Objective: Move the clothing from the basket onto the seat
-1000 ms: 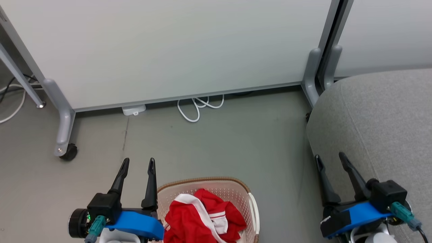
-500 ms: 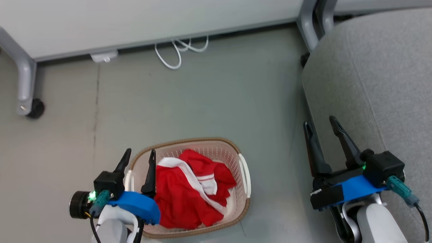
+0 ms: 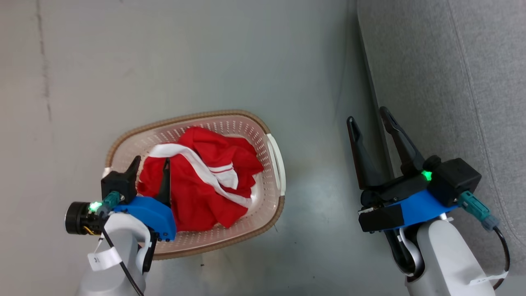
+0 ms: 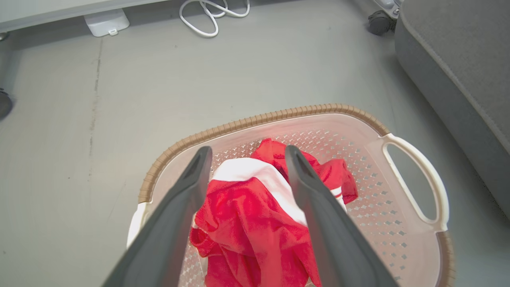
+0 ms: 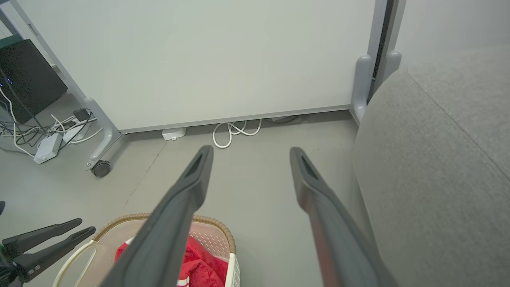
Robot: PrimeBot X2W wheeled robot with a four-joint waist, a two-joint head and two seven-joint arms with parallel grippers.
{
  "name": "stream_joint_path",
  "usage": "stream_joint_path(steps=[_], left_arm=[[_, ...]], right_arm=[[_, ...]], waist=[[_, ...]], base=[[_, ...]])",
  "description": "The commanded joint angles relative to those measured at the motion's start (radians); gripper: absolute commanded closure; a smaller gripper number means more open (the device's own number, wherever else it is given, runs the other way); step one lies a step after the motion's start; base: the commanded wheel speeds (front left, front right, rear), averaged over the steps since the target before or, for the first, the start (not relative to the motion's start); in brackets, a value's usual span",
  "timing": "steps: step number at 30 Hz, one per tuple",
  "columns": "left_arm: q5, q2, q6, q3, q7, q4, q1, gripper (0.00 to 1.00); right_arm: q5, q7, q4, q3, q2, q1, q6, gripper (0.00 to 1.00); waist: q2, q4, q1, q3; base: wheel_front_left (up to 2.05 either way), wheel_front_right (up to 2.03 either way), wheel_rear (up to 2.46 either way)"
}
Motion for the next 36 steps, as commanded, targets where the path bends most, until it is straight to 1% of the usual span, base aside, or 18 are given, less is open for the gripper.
stream_joint_path(steps=[1,6,12,20,28,36], left_arm=[[0.003,0.006,0.003,-0.002,-0.003,0.011,-0.025,0.00],[0.023,0.025,0.006,-0.015,-0.003,0.090,-0.102,0.00],[0.063,0.058,0.014,-0.054,-0.002,0.163,-0.183,0.00],[0.136,0.107,0.006,-0.135,0.015,0.239,-0.295,0.00],[0.184,0.149,-0.008,-0.207,0.054,0.302,-0.360,0.00],[0.238,0.182,-0.017,-0.301,0.129,0.361,-0.403,0.00]], right_arm=[[0.002,-0.005,0.004,0.004,-0.003,-0.019,0.000,0.00],[0.024,-0.018,0.017,0.043,-0.003,-0.049,0.000,0.00],[0.055,-0.026,0.030,0.084,-0.003,-0.069,0.000,0.00],[0.083,-0.027,0.013,0.112,-0.003,-0.089,0.000,0.00],[0.104,-0.027,0.002,0.129,-0.003,-0.096,0.000,0.00],[0.117,-0.027,-0.005,0.146,-0.003,-0.101,0.000,0.00]], waist=[[0.0000,-0.036,-0.0002,0.060],[0.0000,-0.061,-0.0002,0.117],[0.0000,-0.091,-0.0002,0.168],[0.0000,-0.118,-0.0002,0.225],[0.0000,-0.136,-0.0002,0.258],[0.0000,-0.147,-0.0002,0.277]], base=[[0.00,0.00,0.00],[0.00,0.00,0.00],[0.00,0.00,0.00],[0.00,0.00,0.00],[0.00,0.00,0.00],[0.00,0.00,0.00]])
